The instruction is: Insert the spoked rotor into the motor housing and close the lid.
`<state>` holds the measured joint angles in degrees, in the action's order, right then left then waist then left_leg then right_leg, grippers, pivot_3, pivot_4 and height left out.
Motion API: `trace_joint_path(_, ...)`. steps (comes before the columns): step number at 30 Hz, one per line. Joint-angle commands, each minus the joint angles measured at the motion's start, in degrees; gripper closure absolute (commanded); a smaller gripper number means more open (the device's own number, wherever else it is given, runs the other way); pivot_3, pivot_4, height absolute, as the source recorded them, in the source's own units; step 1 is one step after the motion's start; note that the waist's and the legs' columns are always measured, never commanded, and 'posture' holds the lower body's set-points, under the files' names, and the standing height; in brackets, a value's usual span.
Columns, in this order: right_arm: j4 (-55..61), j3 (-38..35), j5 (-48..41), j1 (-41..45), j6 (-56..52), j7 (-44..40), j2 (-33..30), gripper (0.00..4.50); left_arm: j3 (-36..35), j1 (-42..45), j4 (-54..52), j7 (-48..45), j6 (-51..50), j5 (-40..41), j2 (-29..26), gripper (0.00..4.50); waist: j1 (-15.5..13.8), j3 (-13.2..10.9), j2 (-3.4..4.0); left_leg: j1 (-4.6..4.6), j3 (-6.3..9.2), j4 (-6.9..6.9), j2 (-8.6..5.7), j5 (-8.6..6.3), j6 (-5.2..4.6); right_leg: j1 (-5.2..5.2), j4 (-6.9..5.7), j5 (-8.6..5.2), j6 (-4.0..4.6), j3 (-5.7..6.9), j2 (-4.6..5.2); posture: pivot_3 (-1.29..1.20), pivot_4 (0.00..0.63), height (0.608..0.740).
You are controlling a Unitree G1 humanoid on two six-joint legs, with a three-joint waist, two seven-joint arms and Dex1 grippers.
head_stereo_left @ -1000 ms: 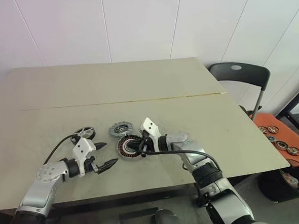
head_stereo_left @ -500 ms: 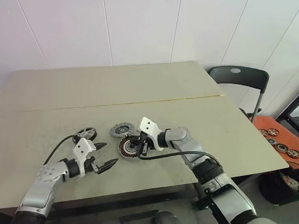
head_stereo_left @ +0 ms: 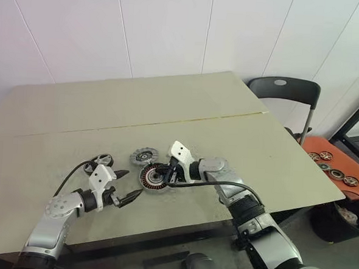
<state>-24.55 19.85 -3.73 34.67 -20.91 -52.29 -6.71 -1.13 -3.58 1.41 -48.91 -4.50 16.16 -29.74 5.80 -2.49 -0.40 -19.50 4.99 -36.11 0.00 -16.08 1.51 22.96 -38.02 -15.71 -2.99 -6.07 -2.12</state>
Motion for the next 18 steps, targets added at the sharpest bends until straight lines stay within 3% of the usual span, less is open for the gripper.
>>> trace_joint_path(1, 0.95, -0.81, -1.49, 0.47, 0.04, -0.66, 0.87, 4.48, -0.20, 1.27, -1.73, -0.09, 0.11, -0.07, -0.54, 0.00, -0.14, -0.01, 0.00, -0.04, -0.01, 0.02, 0.00, 0.00, 0.00, 0.04, 0.01, 0.02, -0.04, 0.00, 0.02, 0.00, 0.000, 0.740)
trace_joint_path(7, -0.59, 4.51, 3.54, -0.28, -1.47, -1.92, -2.46, 4.48, -0.13, 1.35, -2.10, -0.07, -0.19, -0.09, -0.52, 0.00, -0.26, 0.00, 0.00, -0.07, -0.02, 0.01, -0.04, 0.00, 0.00, 0.04, 0.05, 0.01, -0.03, 0.00, 0.07, 0.00, 0.000, 0.740)
trace_joint_path(18, -6.32, 6.45, 8.58, 1.03, 0.15, 1.34, -5.64, 4.48, -0.14, 0.95, -2.96, 0.12, -0.66, -0.16, -0.42, 0.00, -0.33, 0.02, 0.02, 0.21, -0.01, -0.08, -0.05, 0.00, 0.00, -0.28, 0.05, -0.05, 0.05, 0.00, 0.07, 0.00, 0.000, 0.740)
